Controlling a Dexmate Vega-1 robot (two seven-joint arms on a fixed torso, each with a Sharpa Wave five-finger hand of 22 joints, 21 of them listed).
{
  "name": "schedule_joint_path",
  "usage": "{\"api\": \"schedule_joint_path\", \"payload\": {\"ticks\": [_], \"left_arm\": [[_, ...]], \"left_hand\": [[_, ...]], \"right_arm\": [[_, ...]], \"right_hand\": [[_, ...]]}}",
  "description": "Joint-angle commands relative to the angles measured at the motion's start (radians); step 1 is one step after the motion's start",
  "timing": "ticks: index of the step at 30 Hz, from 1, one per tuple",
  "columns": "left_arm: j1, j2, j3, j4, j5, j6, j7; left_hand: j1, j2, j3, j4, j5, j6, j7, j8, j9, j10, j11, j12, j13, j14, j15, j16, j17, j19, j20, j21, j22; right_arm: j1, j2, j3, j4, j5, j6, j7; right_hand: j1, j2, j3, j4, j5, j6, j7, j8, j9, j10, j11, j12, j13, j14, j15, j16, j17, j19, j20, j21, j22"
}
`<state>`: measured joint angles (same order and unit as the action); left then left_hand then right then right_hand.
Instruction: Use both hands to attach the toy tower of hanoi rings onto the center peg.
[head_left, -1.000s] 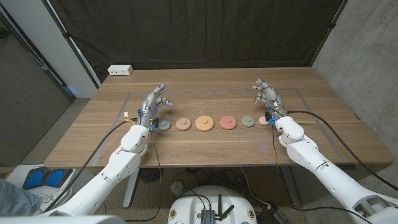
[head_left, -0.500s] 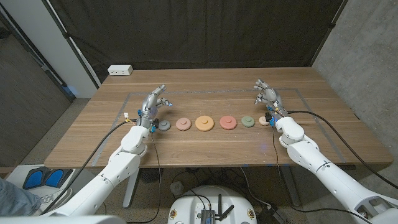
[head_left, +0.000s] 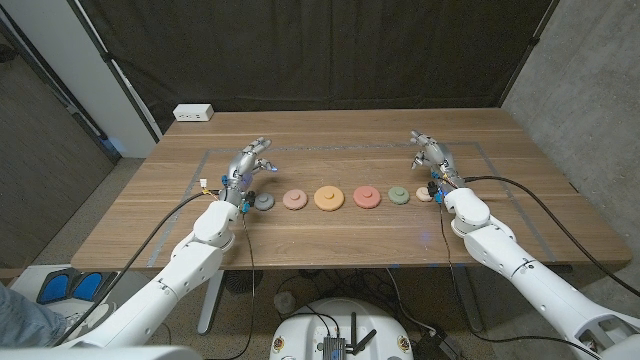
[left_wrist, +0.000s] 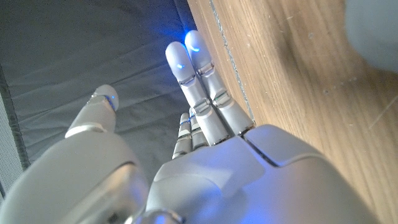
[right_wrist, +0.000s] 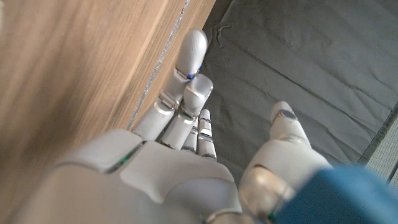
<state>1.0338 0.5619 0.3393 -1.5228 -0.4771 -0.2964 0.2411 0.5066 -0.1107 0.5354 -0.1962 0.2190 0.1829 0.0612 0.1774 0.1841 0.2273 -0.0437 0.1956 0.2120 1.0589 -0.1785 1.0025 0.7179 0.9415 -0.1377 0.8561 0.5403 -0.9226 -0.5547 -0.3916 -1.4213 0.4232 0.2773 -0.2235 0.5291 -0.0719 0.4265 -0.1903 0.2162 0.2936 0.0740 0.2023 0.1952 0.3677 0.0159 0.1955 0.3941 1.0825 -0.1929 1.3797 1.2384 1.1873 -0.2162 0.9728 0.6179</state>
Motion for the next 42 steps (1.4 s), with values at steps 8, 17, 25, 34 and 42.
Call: {"api": "schedule_joint_path", "payload": {"ticks": [8, 17, 25, 34, 42], "left_arm": [[0.008, 0.044, 0.009, -0.076, 0.101, 0.106, 0.096], [0.005, 0.049, 0.014, -0.080, 0.128, 0.120, 0.113], [0.005, 0.056, 0.020, -0.086, 0.171, 0.127, 0.138], [0.004, 0.073, 0.034, -0.122, 0.293, 0.199, 0.237], [-0.004, 0.097, 0.052, -0.164, 0.394, 0.276, 0.283]], "left_hand": [[0.034, -0.088, -0.046, 0.009, -0.008, -0.025, -0.013, 0.007, 0.005, -0.017, -0.013, 0.005, 0.009, -0.034, -0.031, 0.018, -0.001, -0.011, -0.048, 0.001, -0.016], [0.121, -0.052, -0.051, 0.003, 0.001, -0.024, -0.017, 0.012, 0.006, -0.018, -0.023, 0.010, 0.011, -0.037, -0.038, 0.039, -0.004, -0.023, -0.045, 0.009, -0.018], [0.195, -0.037, -0.041, 0.005, 0.015, -0.030, -0.020, 0.013, 0.007, -0.023, -0.026, 0.012, 0.013, -0.044, -0.038, 0.050, -0.006, -0.035, -0.042, 0.016, -0.018], [0.203, -0.051, -0.057, 0.012, 0.014, -0.010, -0.024, 0.021, 0.007, -0.003, -0.025, 0.021, 0.014, -0.044, -0.036, 0.058, -0.009, -0.027, -0.046, 0.023, -0.022], [0.207, -0.047, -0.068, 0.019, 0.014, 0.005, -0.024, 0.026, 0.008, 0.011, -0.030, 0.027, 0.015, -0.038, -0.036, 0.068, -0.013, -0.024, -0.048, 0.029, -0.025]], "right_arm": [[-0.011, -0.038, -0.013, -0.085, -0.121, -0.123, -0.125], [-0.022, -0.054, -0.013, -0.126, -0.157, -0.170, -0.163], [-0.033, -0.063, -0.013, -0.163, -0.191, -0.208, -0.200], [-0.044, -0.068, -0.015, -0.191, -0.227, -0.230, -0.231], [-0.047, -0.078, -0.025, -0.196, -0.270, -0.217, -0.240]], "right_hand": [[0.094, -0.037, 0.030, 0.004, 0.014, -0.019, -0.010, -0.003, 0.005, -0.015, -0.016, -0.002, -0.011, -0.036, -0.022, 0.033, -0.006, -0.022, -0.001, 0.007, 0.005], [0.109, -0.061, 0.028, 0.010, 0.006, -0.023, -0.019, -0.002, 0.006, -0.018, -0.024, -0.001, -0.015, -0.052, -0.022, 0.040, -0.011, -0.031, -0.001, 0.007, 0.005], [0.125, -0.062, 0.032, 0.011, 0.004, -0.026, -0.022, -0.002, 0.007, -0.021, -0.028, -0.001, -0.017, -0.059, -0.023, 0.044, -0.012, -0.036, -0.001, 0.006, 0.003], [0.154, -0.053, 0.043, 0.017, 0.003, -0.014, -0.041, 0.007, 0.010, 0.002, -0.040, 0.010, -0.020, -0.079, -0.023, 0.039, -0.023, -0.043, -0.001, 0.008, 0.000], [0.167, -0.046, 0.048, 0.020, 0.003, -0.010, -0.045, 0.009, 0.011, 0.000, -0.036, 0.009, -0.021, -0.072, -0.023, 0.051, -0.015, -0.047, -0.001, 0.009, -0.003]]}}
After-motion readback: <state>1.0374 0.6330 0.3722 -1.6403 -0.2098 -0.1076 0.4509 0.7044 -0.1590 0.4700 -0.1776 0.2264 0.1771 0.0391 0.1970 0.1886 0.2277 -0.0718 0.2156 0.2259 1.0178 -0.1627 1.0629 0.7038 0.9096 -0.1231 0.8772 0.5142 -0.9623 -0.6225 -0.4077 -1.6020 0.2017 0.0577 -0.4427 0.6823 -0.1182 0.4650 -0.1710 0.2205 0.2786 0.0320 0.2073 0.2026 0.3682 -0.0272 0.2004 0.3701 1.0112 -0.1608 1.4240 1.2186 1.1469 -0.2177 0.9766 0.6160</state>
